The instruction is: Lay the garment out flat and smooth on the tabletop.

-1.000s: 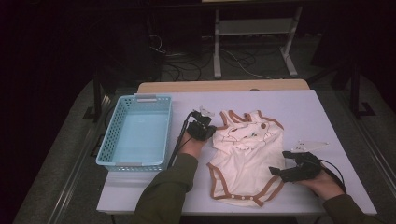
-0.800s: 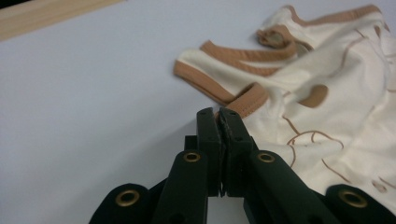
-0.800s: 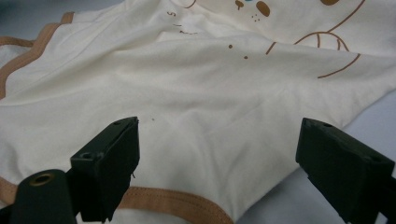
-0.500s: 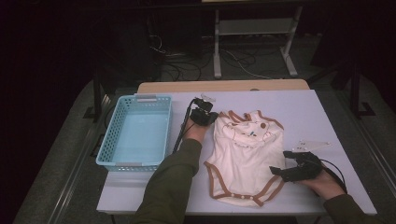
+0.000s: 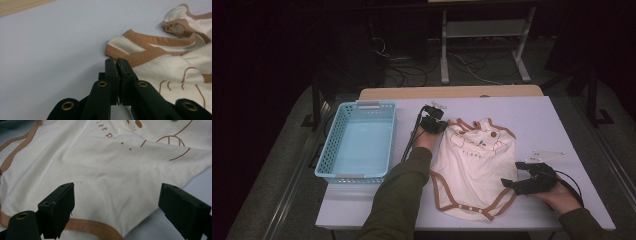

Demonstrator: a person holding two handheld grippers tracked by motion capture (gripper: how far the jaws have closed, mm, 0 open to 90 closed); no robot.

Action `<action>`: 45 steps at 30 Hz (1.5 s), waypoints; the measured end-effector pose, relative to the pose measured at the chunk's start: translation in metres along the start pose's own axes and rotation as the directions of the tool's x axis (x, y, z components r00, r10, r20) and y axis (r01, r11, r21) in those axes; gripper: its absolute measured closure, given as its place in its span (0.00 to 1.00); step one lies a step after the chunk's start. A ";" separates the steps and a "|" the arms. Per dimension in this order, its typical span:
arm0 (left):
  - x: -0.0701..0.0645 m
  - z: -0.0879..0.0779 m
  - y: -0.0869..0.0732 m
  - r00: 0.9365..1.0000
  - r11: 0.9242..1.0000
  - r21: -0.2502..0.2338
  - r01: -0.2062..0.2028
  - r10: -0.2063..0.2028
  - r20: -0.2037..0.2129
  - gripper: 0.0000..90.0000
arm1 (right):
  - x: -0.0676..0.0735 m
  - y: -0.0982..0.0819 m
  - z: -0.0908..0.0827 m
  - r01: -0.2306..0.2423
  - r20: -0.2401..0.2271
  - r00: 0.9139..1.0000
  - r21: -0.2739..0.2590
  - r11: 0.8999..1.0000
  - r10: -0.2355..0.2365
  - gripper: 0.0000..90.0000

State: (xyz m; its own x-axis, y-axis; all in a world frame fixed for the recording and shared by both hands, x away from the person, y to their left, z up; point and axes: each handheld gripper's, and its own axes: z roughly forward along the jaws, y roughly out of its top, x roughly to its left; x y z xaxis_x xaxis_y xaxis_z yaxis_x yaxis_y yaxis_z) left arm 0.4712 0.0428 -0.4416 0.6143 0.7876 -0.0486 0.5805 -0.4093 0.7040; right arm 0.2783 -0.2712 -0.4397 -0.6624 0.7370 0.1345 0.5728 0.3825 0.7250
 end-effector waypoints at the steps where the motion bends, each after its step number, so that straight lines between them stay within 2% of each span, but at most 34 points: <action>1: 0.000 0.000 0.000 1.000 1.000 -0.002 0.006 -0.006 0.004 0.96 | 0.000 0.000 0.000 -0.003 0.002 1.000 0.000 1.000 0.003 0.15; 4: -0.001 -0.003 0.000 1.000 1.000 -0.009 0.003 -0.003 -0.001 0.91 | 0.000 0.000 0.000 0.000 0.002 1.000 -0.001 1.000 0.000 0.15; 11: -0.002 -0.019 -0.003 1.000 1.000 -0.008 0.001 -0.001 -0.005 0.68 | 0.001 0.000 0.000 0.000 0.004 1.000 -0.001 1.000 0.000 0.15; 12: -0.004 -0.021 -0.004 1.000 1.000 -0.019 0.010 -0.010 -0.003 0.66 | 0.001 0.000 0.000 0.001 0.004 1.000 -0.001 1.000 -0.001 0.15; 13: -0.004 -0.025 -0.005 1.000 1.000 -0.009 -0.001 0.001 0.000 0.65 | 0.001 0.000 0.000 0.002 0.004 1.000 -0.001 1.000 -0.002 0.15; 19: -0.010 -0.043 -0.015 1.000 1.000 -0.023 0.000 0.000 0.024 0.57 | 0.001 0.000 0.001 0.001 0.005 1.000 0.004 1.000 -0.001 0.15; 21: -0.013 -0.048 -0.018 1.000 1.000 -0.028 0.009 -0.008 0.030 0.57 | 0.001 0.000 0.002 -0.001 0.005 1.000 0.005 1.000 0.001 0.15; 25: -0.019 -0.060 -0.027 0.999 1.000 -0.012 -0.006 0.006 0.034 0.56 | 0.002 0.001 0.002 0.002 0.005 1.000 0.004 1.000 -0.002 0.15; 33: -0.031 -0.078 -0.049 0.997 1.000 -0.013 -0.005 0.006 0.072 0.57 | 0.002 0.001 0.002 0.002 0.008 1.000 0.007 1.000 -0.002 0.15; 36: -0.035 -0.086 -0.057 0.997 1.000 0.000 -0.023 0.023 0.073 0.59 | 0.002 0.001 0.002 0.003 0.008 1.000 0.008 1.000 -0.003 0.15; 40: -0.038 -0.093 -0.069 0.996 1.000 0.004 -0.009 0.009 0.088 0.61 | 0.002 0.001 0.002 0.006 0.008 1.000 0.009 1.000 -0.006 0.15; 45: -0.043 -0.098 -0.082 0.995 1.000 0.021 -0.018 0.016 0.096 0.64 | 0.002 0.001 0.002 0.006 0.012 1.000 0.011 1.000 -0.006 0.15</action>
State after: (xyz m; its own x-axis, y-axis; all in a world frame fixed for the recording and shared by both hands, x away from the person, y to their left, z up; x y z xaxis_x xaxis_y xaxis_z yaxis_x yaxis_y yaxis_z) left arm 0.3450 0.0878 -0.4281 0.6719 0.7331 -0.1054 0.5804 -0.4328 0.6898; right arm 0.2786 -0.2683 -0.4403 -0.6599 0.7414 0.1220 0.5743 0.3930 0.7182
